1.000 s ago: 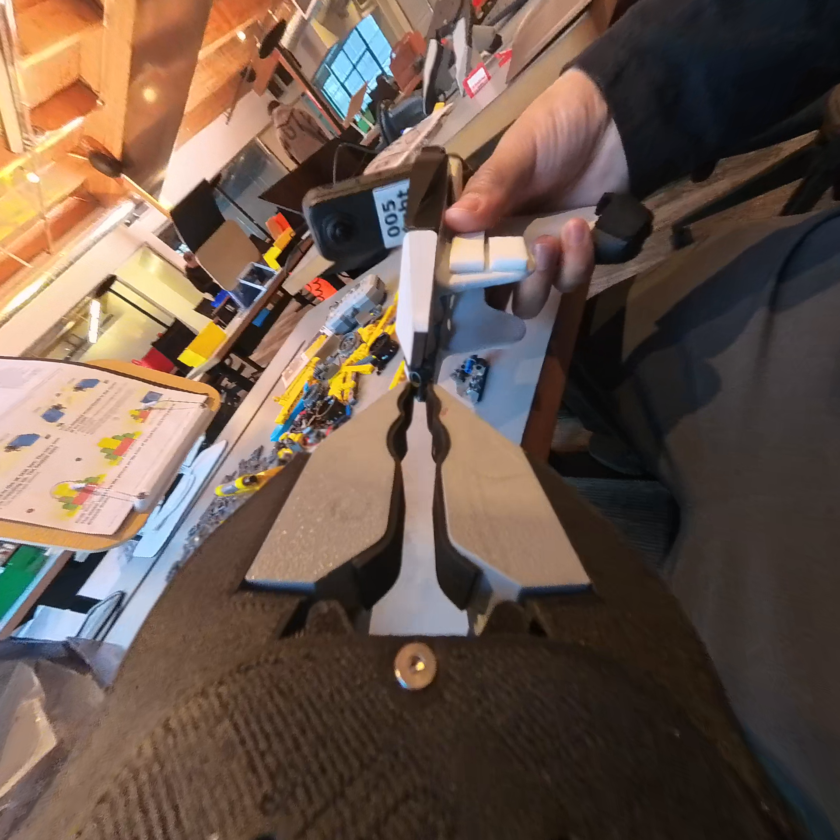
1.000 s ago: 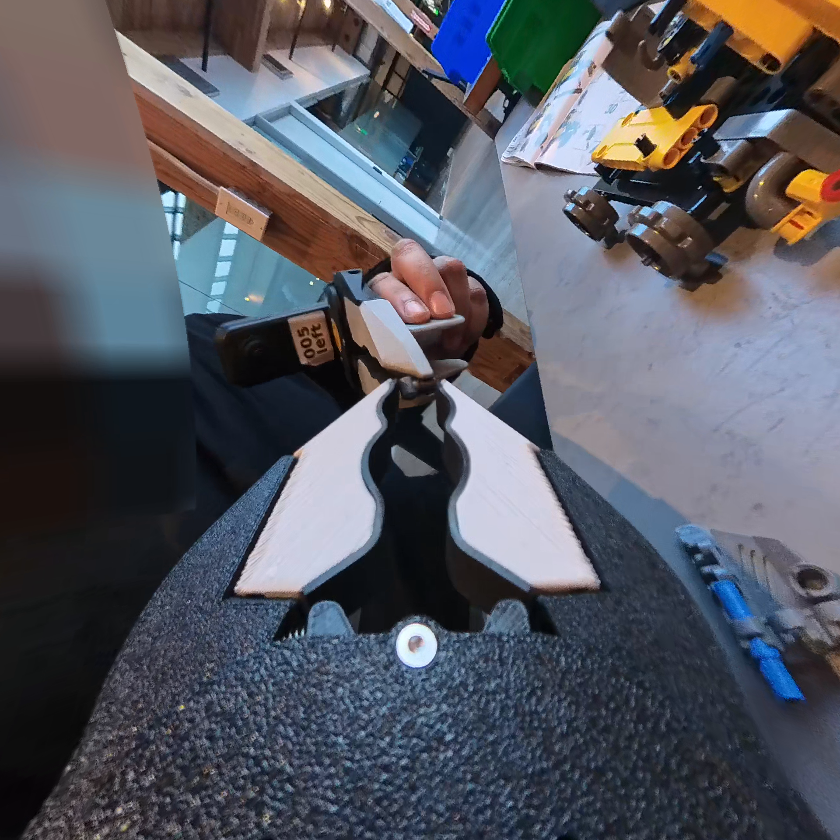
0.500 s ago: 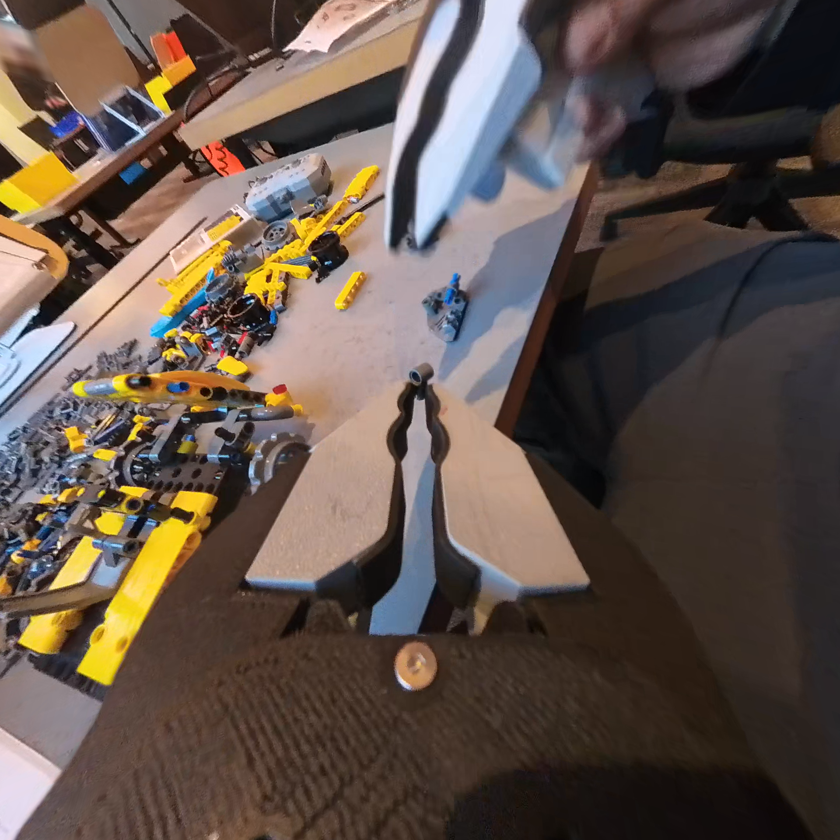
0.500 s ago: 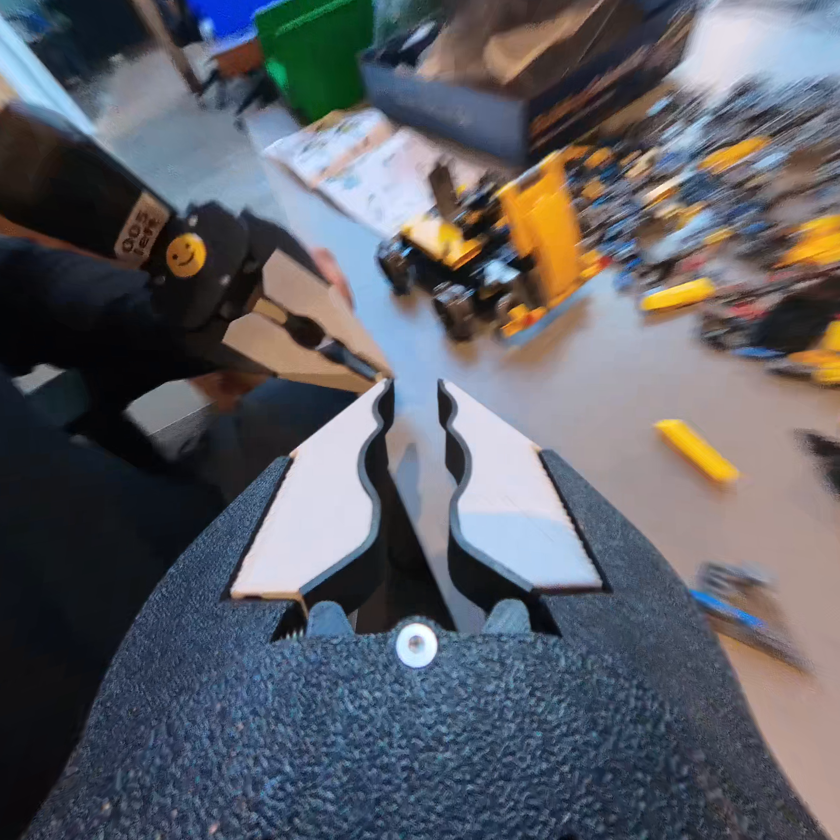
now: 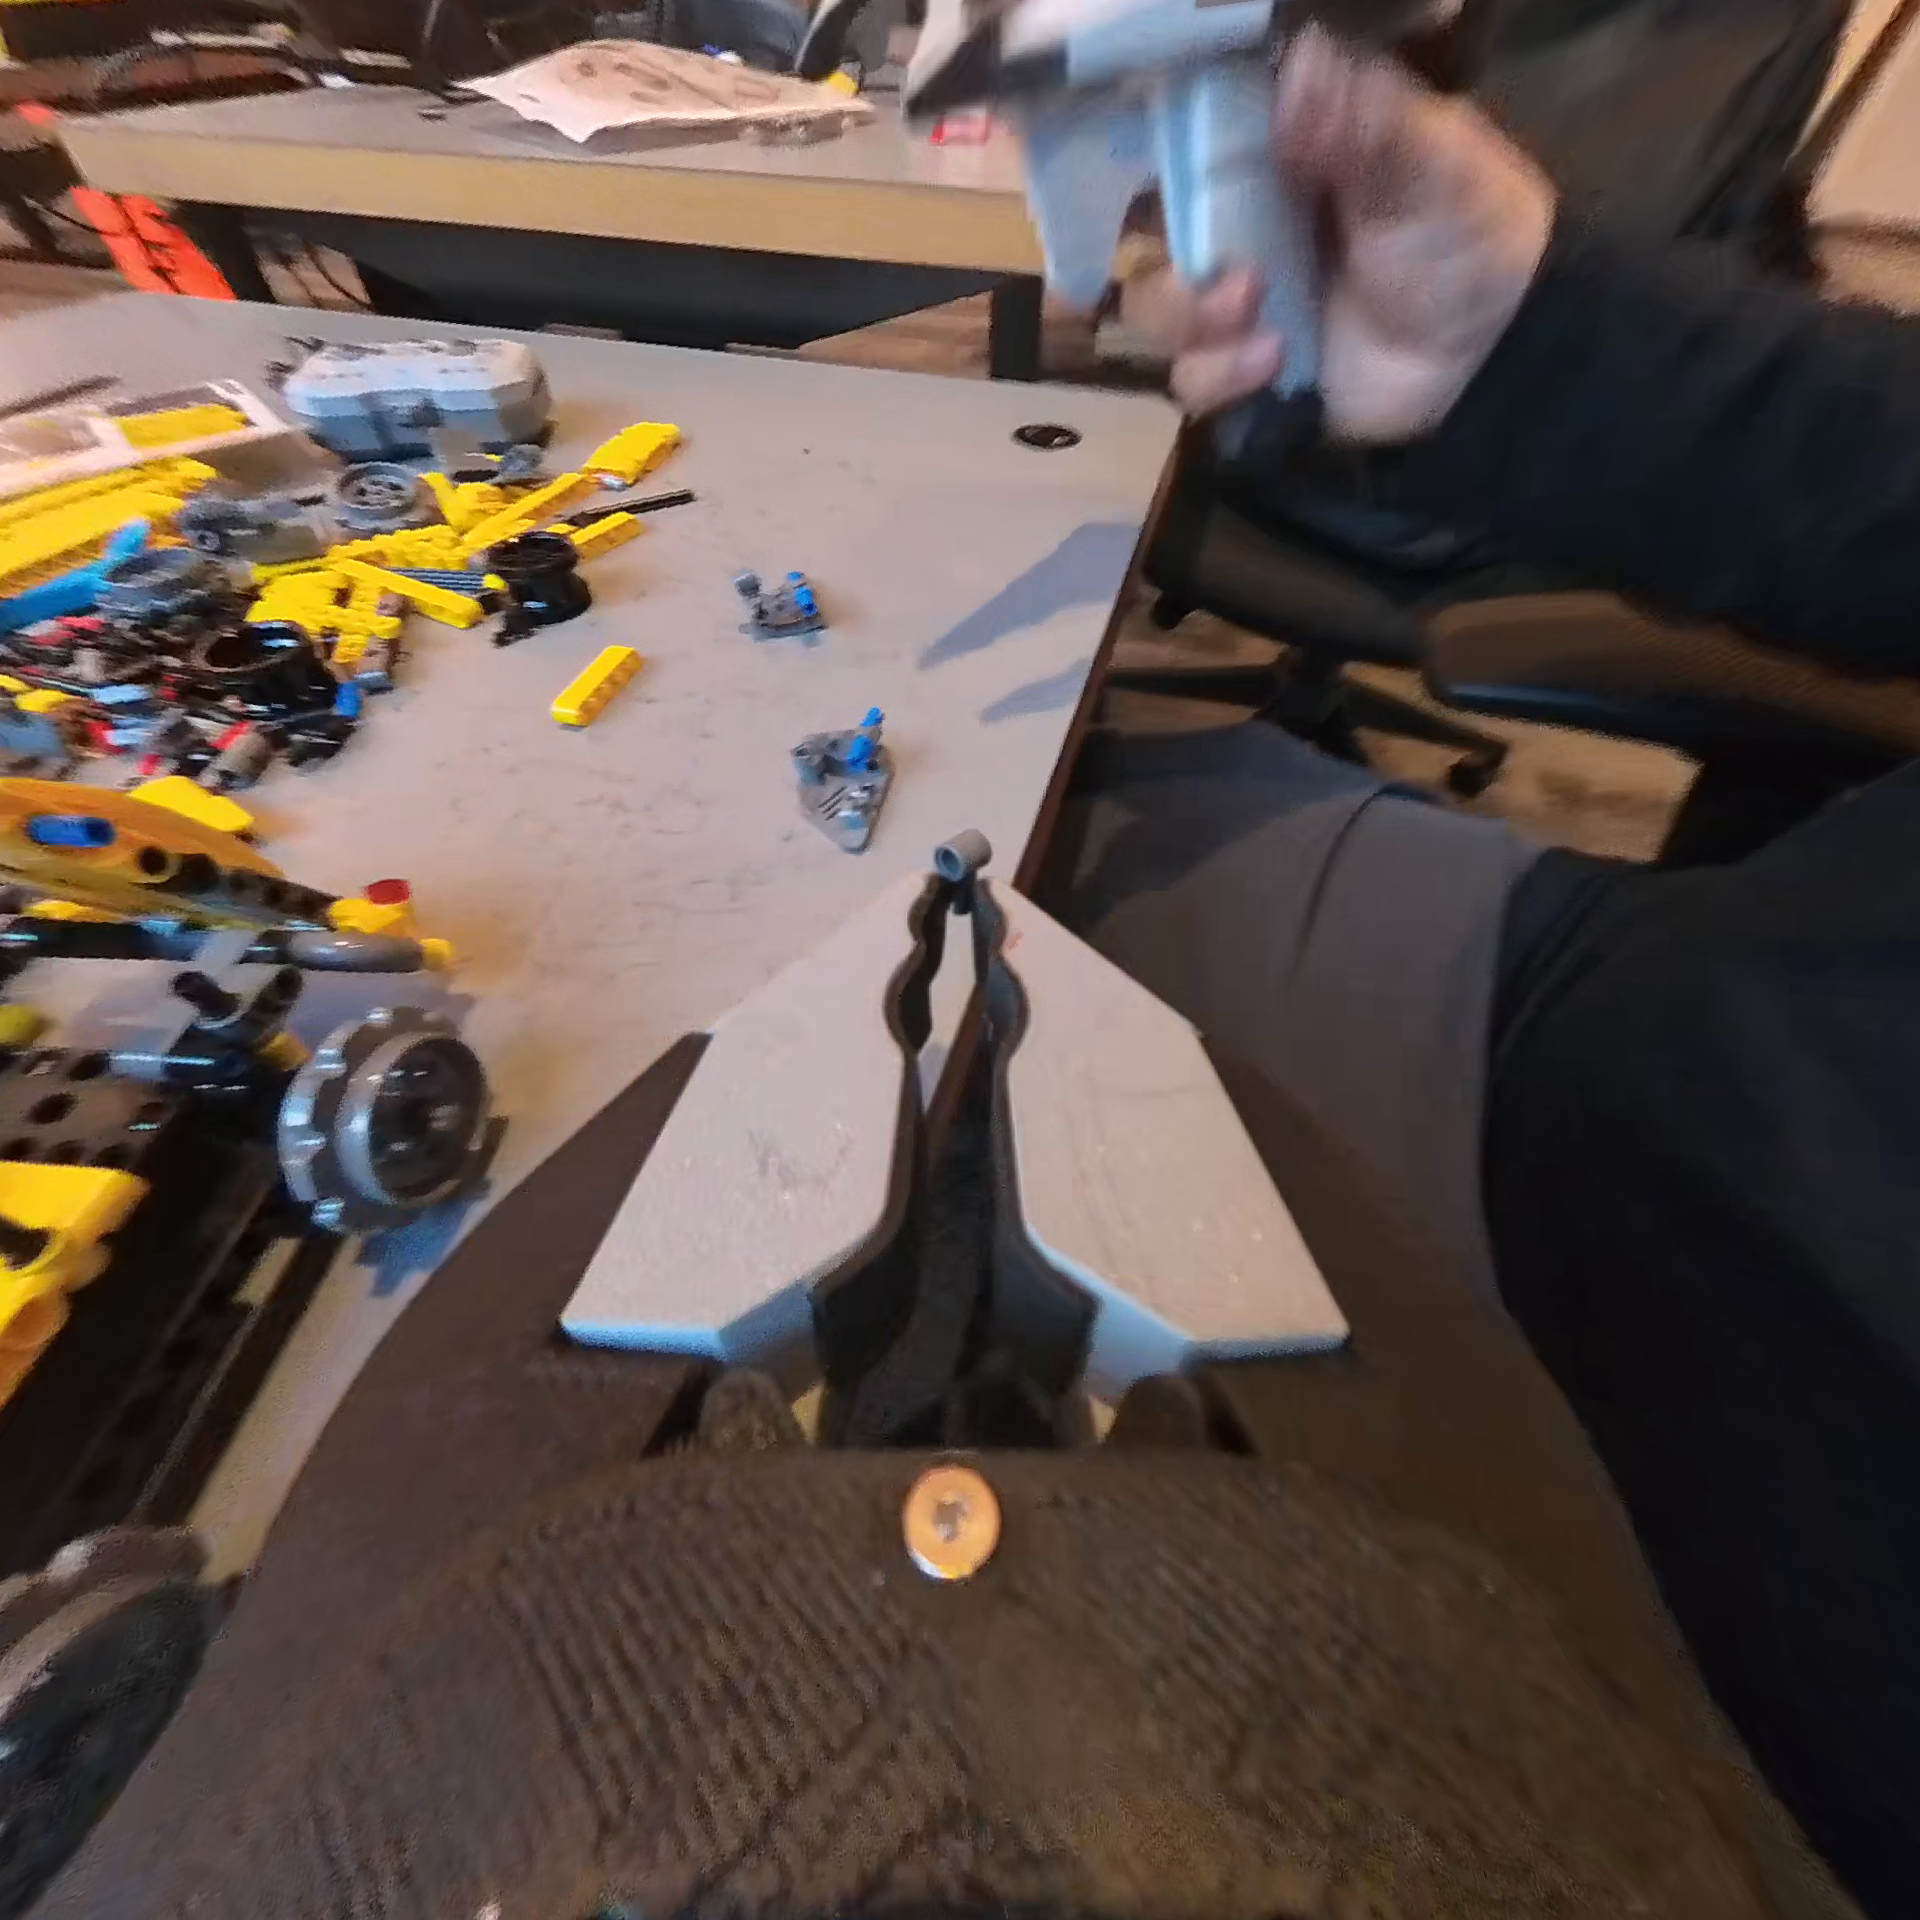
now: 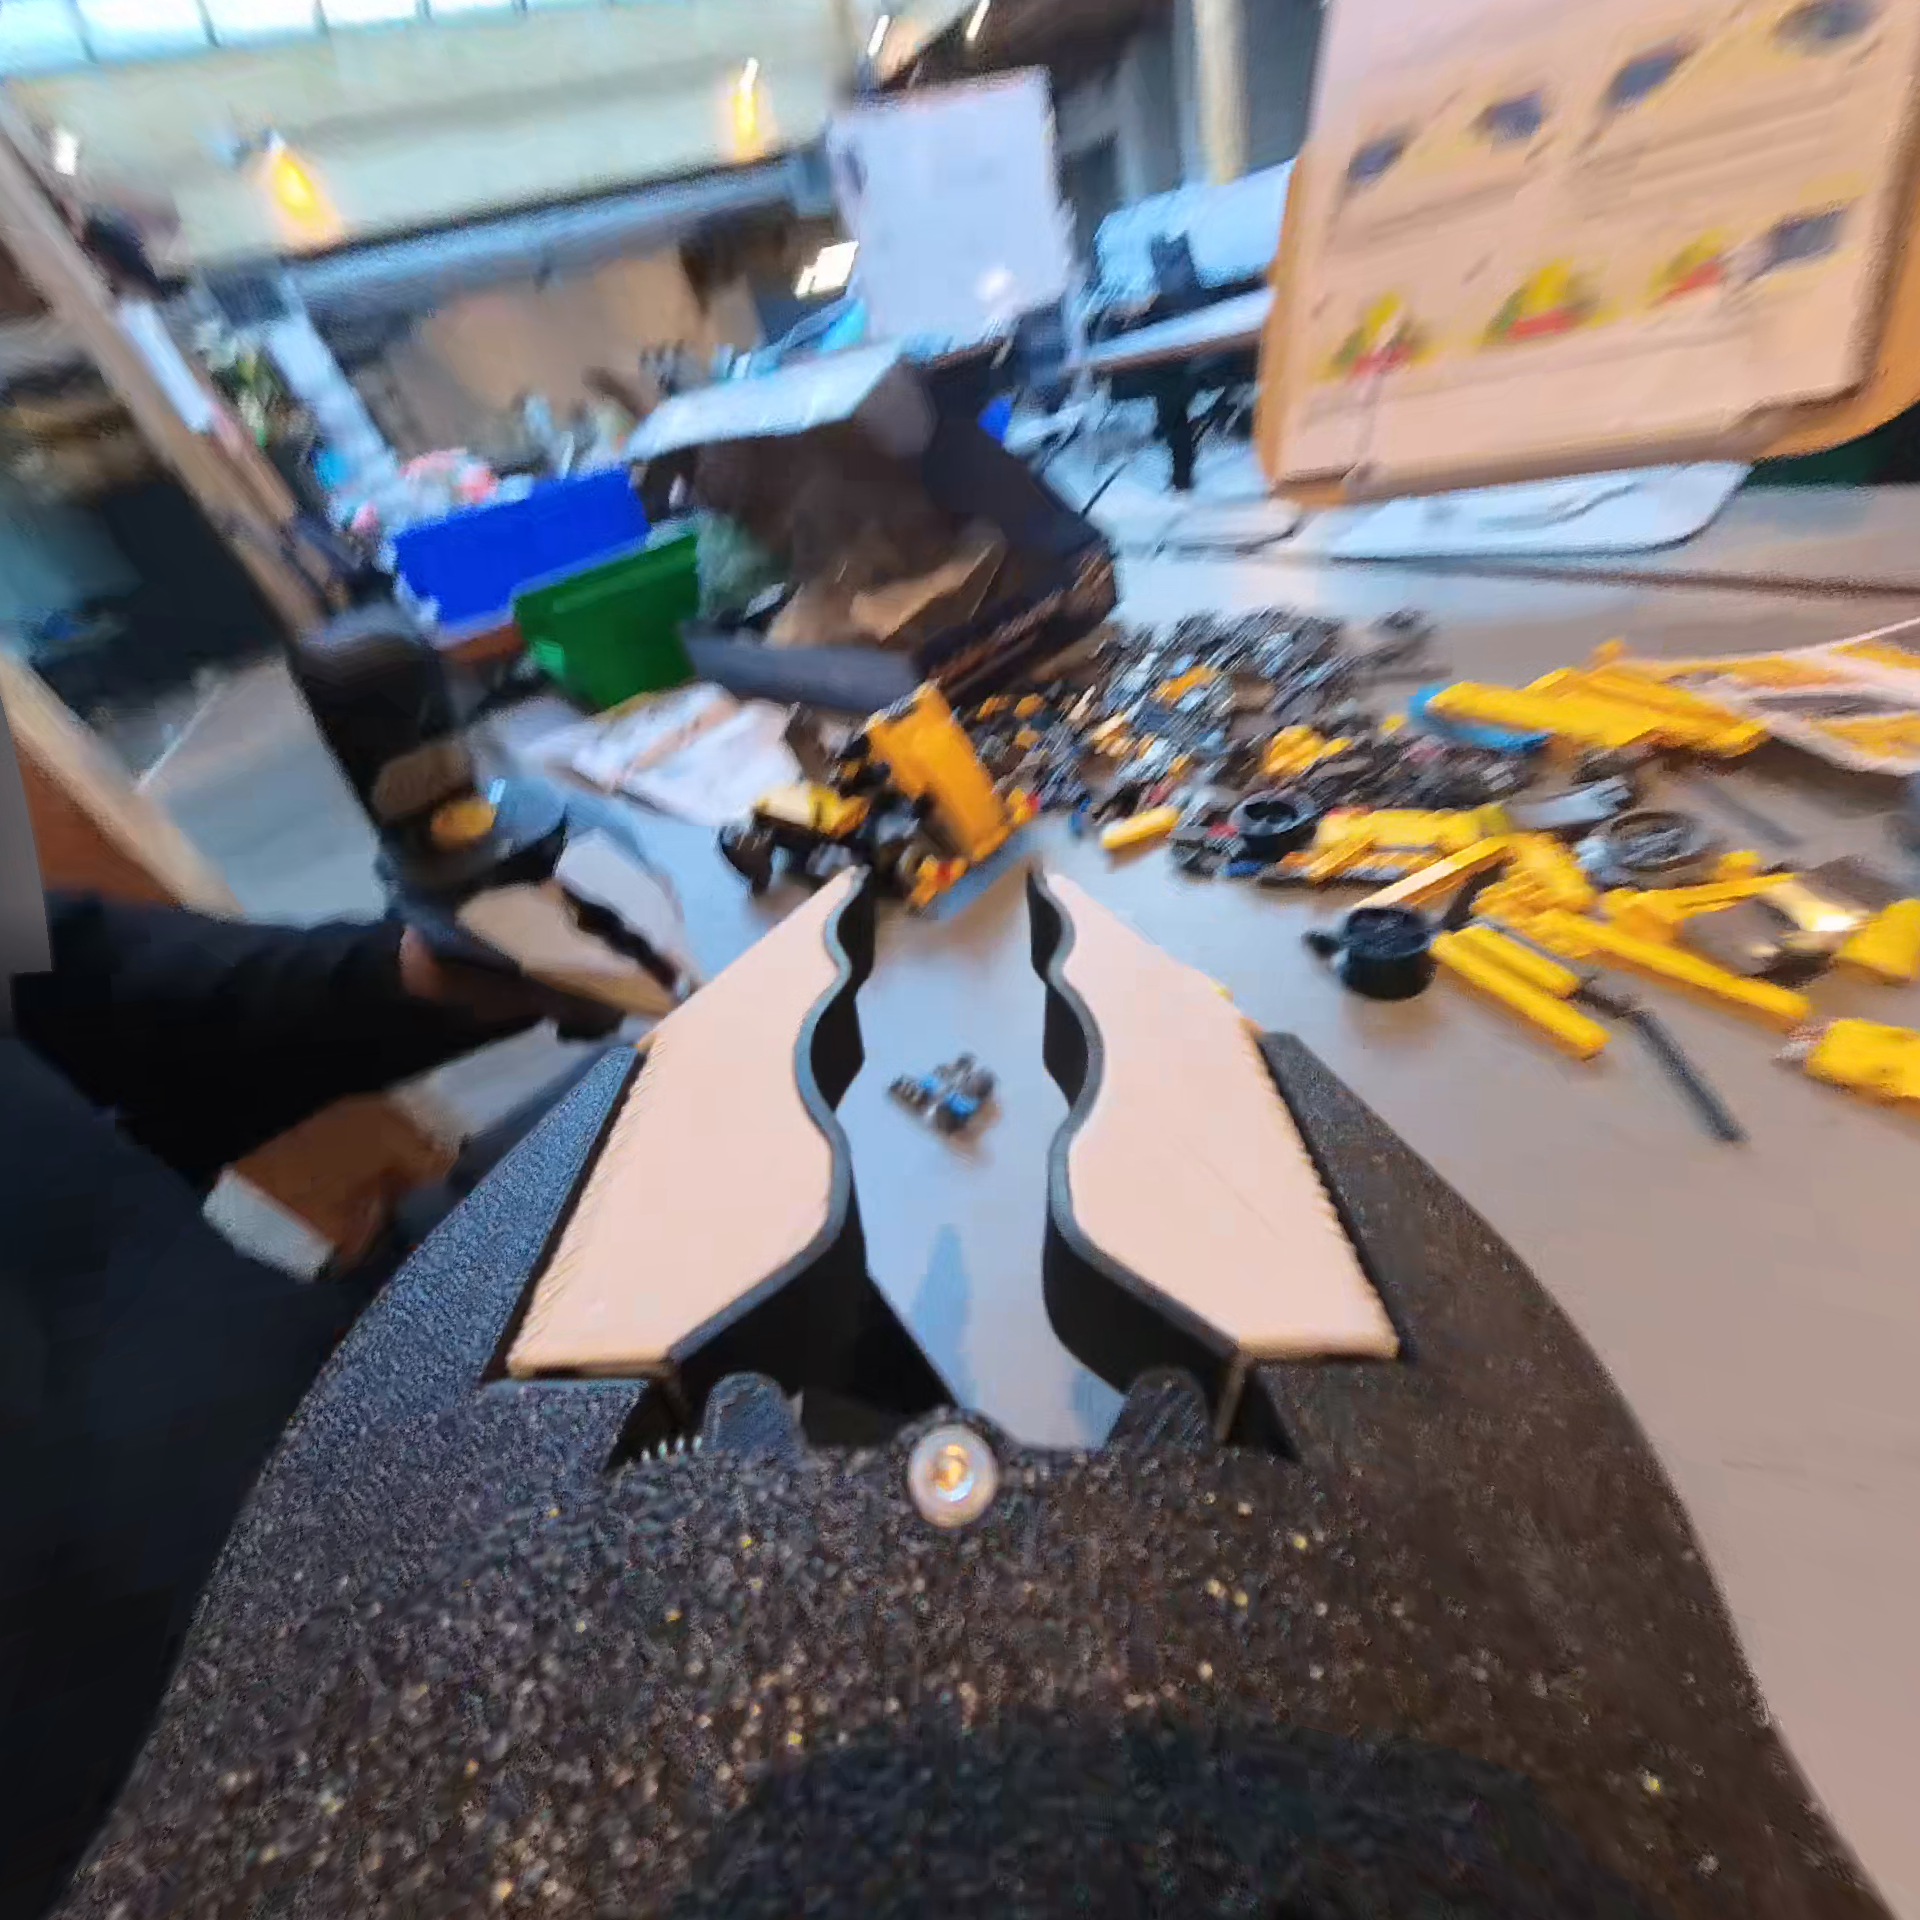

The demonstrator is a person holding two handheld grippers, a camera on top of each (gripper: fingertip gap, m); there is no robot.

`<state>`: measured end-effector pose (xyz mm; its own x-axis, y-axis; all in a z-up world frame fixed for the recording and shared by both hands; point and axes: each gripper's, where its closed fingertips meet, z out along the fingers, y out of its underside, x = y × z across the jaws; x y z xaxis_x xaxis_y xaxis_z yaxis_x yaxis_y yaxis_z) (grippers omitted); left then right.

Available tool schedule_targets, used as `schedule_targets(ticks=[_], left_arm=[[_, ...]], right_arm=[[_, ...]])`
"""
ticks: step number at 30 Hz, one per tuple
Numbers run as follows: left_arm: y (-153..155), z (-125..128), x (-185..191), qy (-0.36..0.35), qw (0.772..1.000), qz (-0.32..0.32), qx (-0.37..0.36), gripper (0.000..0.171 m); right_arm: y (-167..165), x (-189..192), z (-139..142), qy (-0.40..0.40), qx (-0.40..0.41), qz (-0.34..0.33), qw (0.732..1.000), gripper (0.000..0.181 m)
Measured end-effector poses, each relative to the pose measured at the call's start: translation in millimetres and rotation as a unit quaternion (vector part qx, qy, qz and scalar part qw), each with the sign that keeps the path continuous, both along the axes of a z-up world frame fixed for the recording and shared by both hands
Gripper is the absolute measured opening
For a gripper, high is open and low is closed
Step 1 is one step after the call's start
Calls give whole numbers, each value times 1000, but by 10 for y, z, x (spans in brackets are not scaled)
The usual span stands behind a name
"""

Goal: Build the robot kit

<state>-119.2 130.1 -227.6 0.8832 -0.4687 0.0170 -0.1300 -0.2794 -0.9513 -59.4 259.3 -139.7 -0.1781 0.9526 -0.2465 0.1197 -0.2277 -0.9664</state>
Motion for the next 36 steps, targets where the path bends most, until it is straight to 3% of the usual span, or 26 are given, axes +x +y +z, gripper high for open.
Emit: schedule_targets(ticks=[6,10,14,17,24,36], left_arm=[[-45,-2,155,-49,998,-40,-30,3],[-256,-89,481,-106,978,-151,-102,3],[-472,-170,665,-114,956,-228,-143,3],[-584,-171,760,-105,947,-265,-148,3],[-672,-122,818,-112,938,-293,-148,3],[-646,-166,823,-108,940,-282,-161,3]], right_arm=[[-878,-154,-489,-86,108,158,978,29],[-1378,-114,-716,-121,197,271,934,31],[-1821,44,-747,-128,218,387,887,27],[-1920,56,-850,-148,255,408,864,27],[-2003,108,-916,-162,279,430,843,15],[-1969,111,-992,-167,298,416,843,8]])
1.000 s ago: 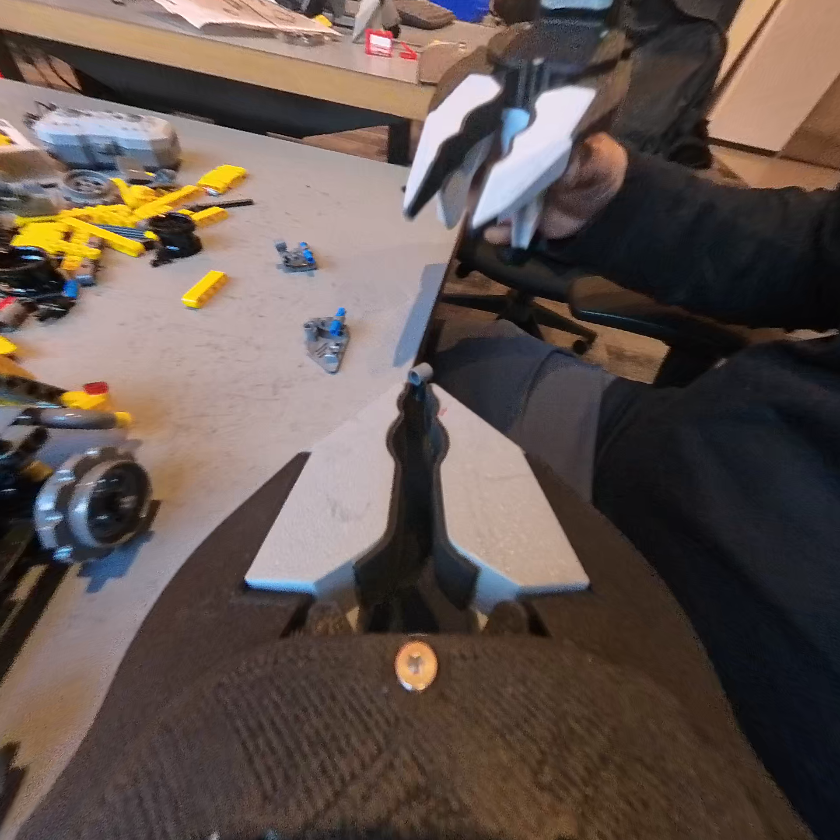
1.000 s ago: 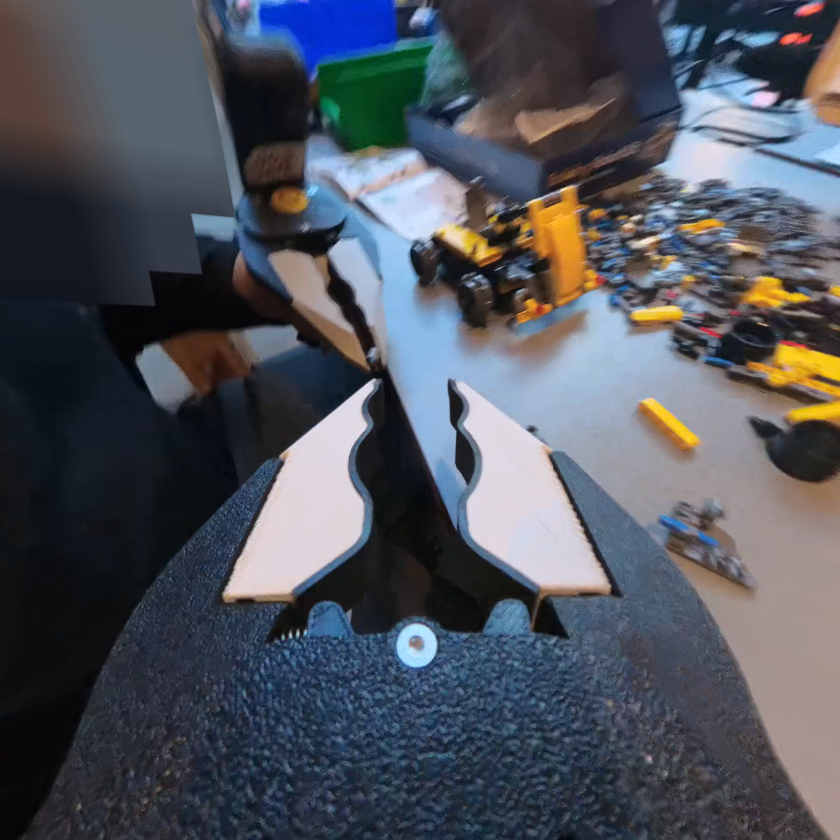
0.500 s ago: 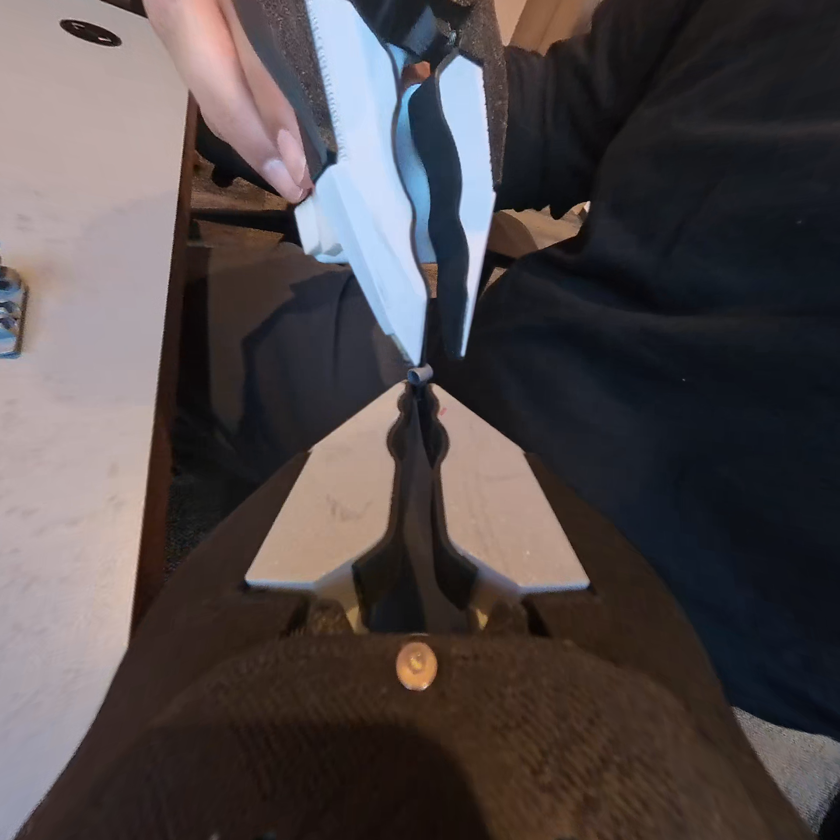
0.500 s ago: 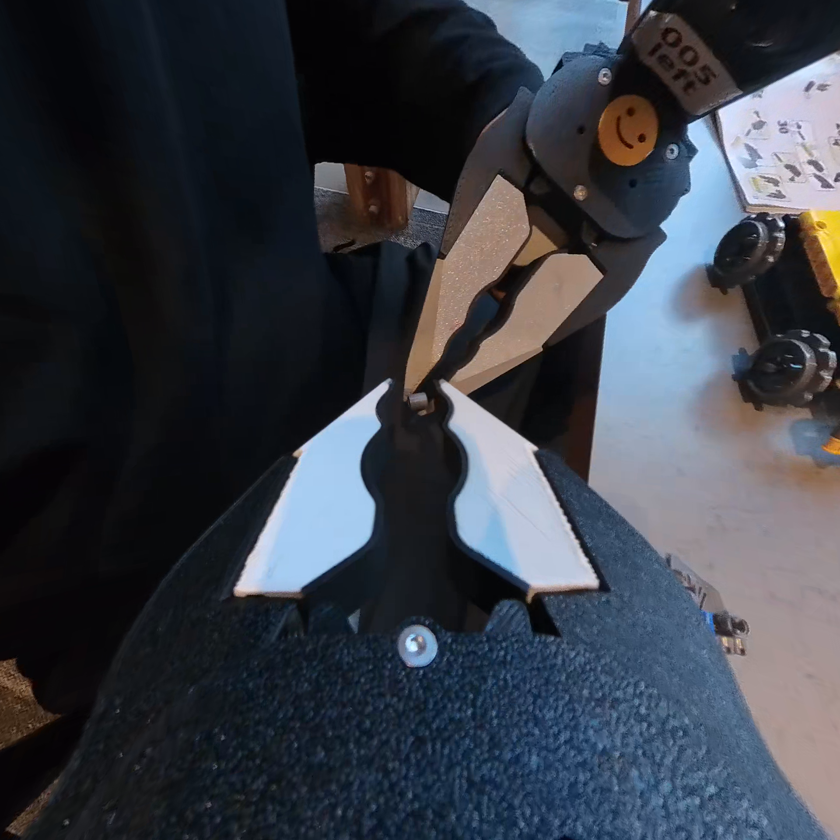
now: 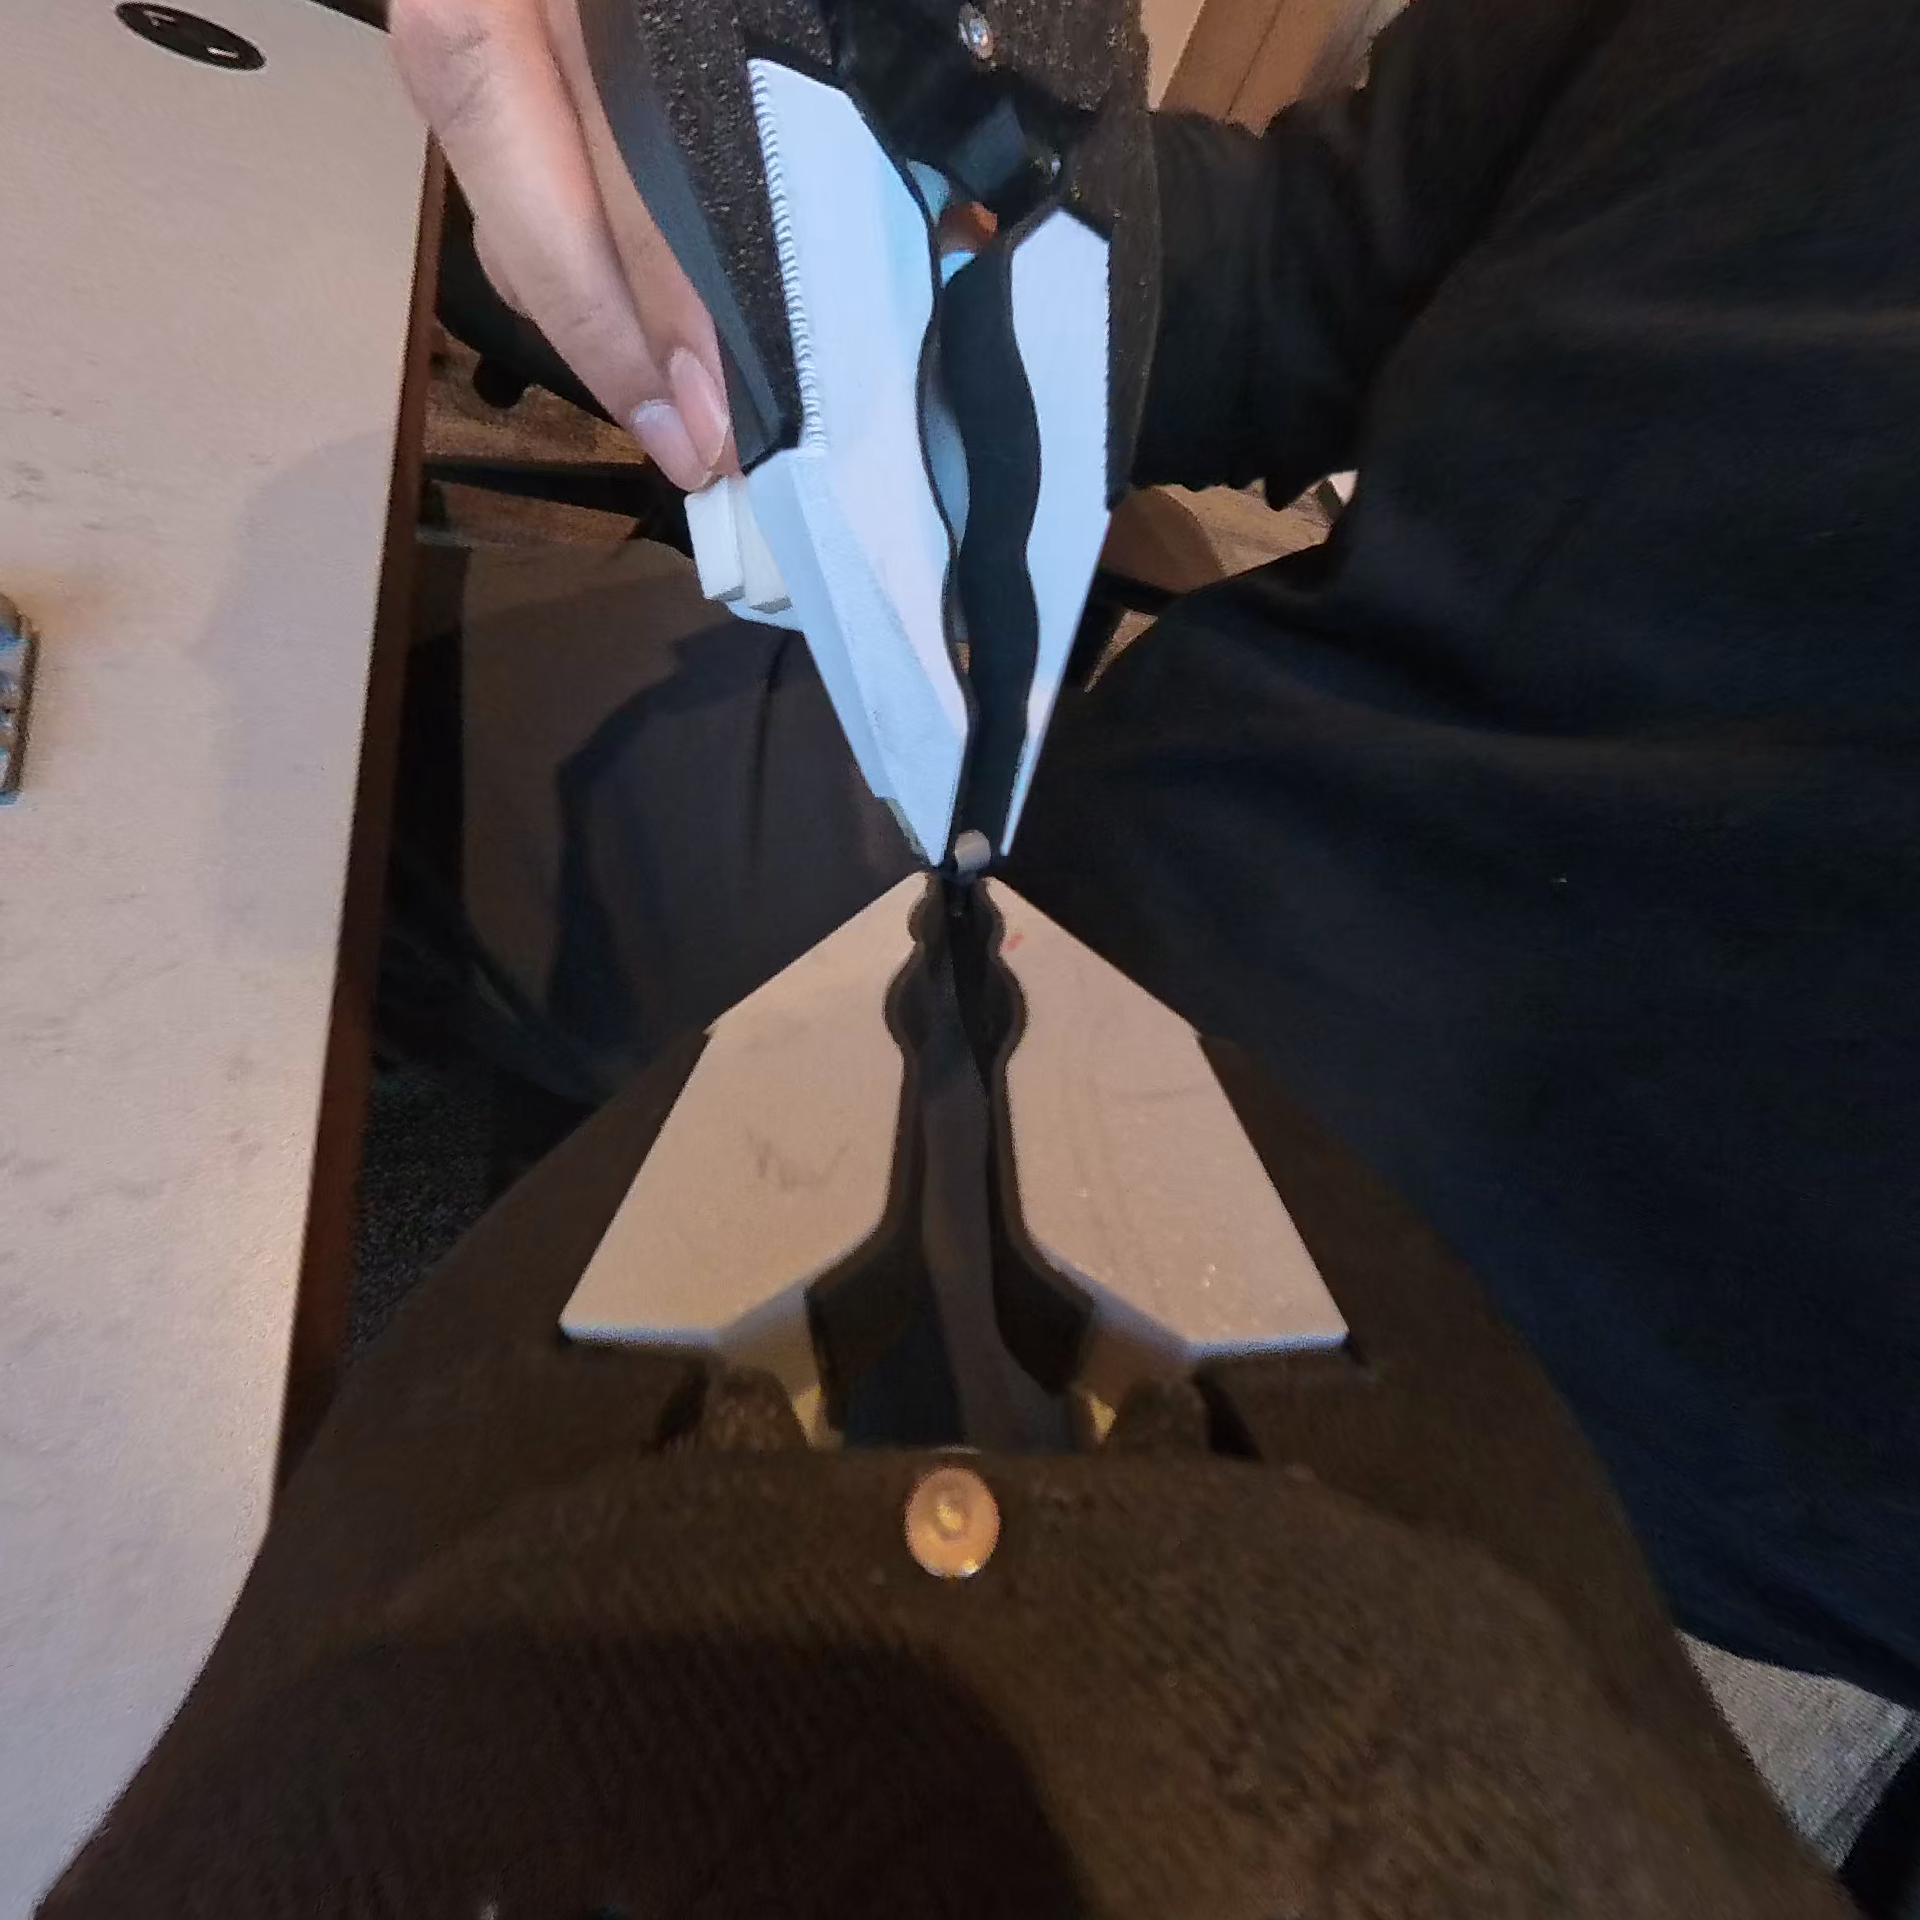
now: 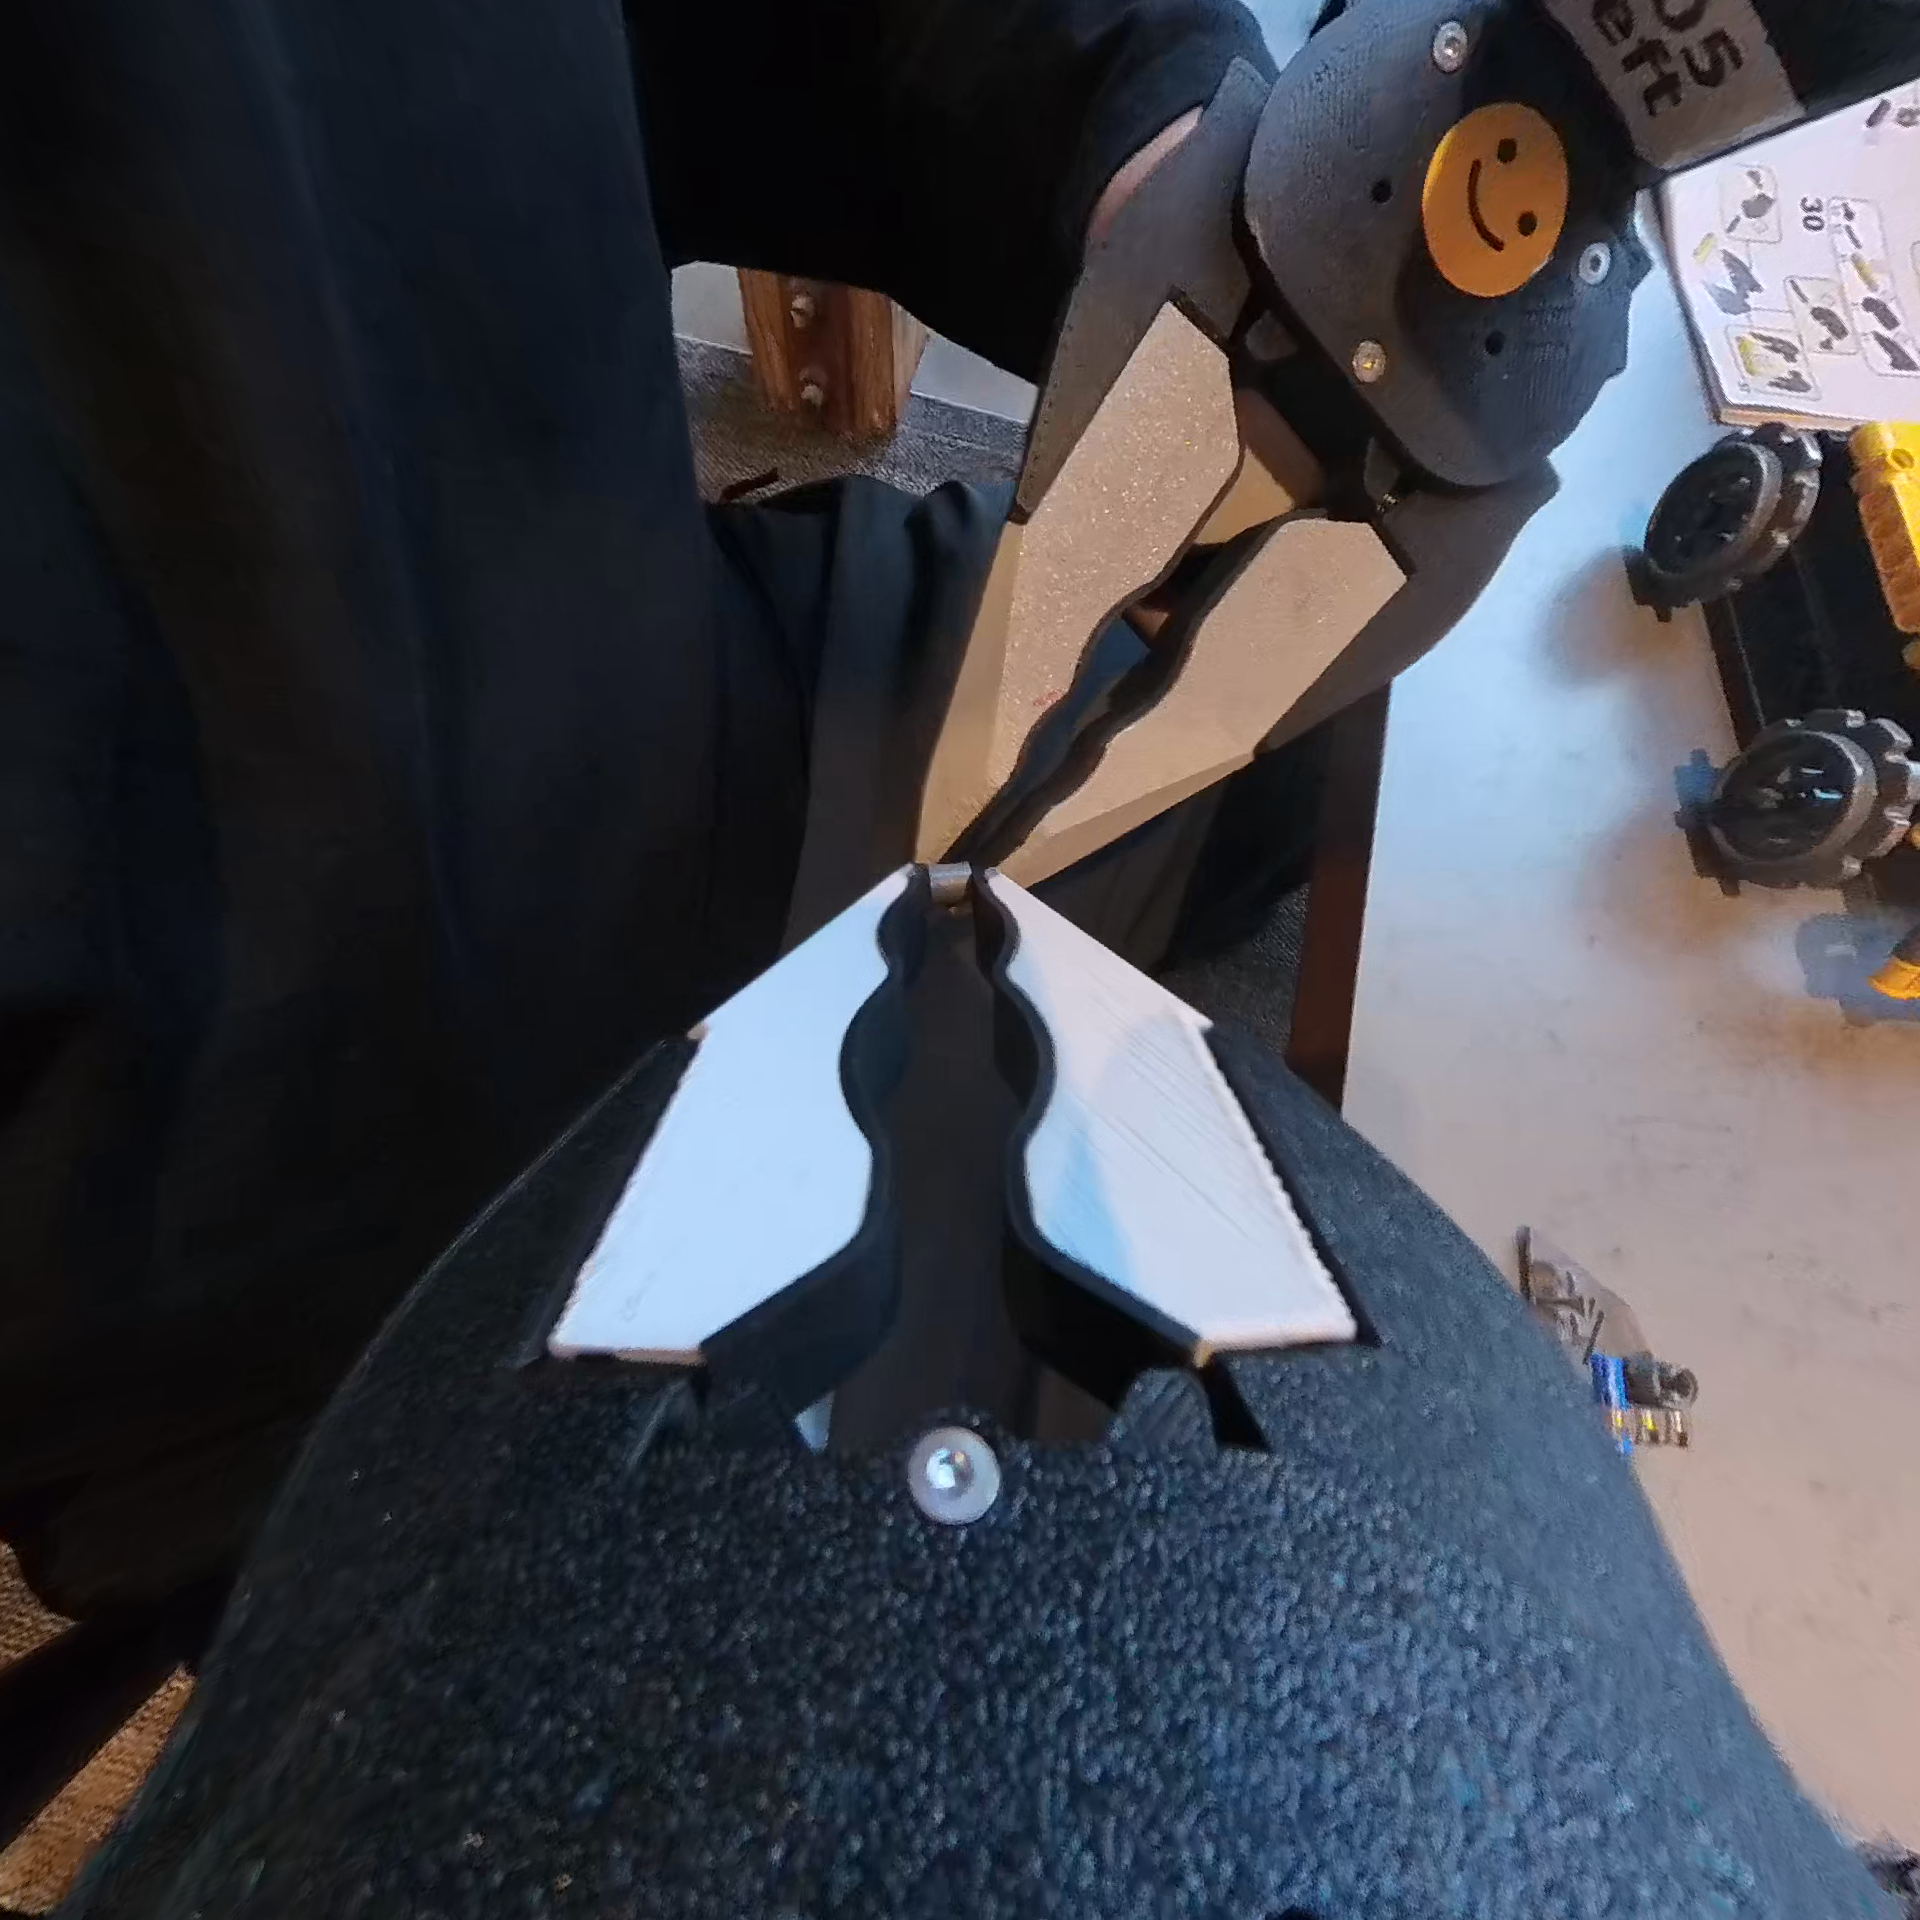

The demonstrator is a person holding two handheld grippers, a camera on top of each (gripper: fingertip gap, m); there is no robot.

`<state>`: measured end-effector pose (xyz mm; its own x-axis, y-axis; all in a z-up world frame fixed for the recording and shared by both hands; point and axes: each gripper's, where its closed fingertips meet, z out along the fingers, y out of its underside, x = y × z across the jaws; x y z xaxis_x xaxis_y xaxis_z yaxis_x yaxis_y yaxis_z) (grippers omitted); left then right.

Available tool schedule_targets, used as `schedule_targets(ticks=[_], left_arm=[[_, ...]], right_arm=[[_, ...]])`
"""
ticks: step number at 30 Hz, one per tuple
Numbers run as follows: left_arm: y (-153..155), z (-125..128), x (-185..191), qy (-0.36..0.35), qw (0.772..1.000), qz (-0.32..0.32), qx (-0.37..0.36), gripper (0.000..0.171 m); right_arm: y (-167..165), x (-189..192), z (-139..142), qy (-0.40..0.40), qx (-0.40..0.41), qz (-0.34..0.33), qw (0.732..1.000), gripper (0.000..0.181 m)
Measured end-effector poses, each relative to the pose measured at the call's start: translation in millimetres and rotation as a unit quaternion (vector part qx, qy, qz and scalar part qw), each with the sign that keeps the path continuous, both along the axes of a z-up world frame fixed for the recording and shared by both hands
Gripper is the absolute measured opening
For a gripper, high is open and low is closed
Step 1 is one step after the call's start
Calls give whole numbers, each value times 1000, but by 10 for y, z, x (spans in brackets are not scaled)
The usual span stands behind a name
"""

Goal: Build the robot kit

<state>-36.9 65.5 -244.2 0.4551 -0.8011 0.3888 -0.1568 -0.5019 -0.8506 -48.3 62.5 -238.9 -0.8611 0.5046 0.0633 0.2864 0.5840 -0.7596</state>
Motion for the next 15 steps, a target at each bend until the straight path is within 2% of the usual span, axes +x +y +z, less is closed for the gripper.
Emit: schedule_targets(ticks=[7,15], left_arm=[[101,-7,-79,-3,999,35,0,3],[209,-54,-130,50,996,72,30,8]], right_arm=[[108,-73,-12,7,-18,-39,999,8],[251,-131,-18,-1,-58,-86,995,8]])
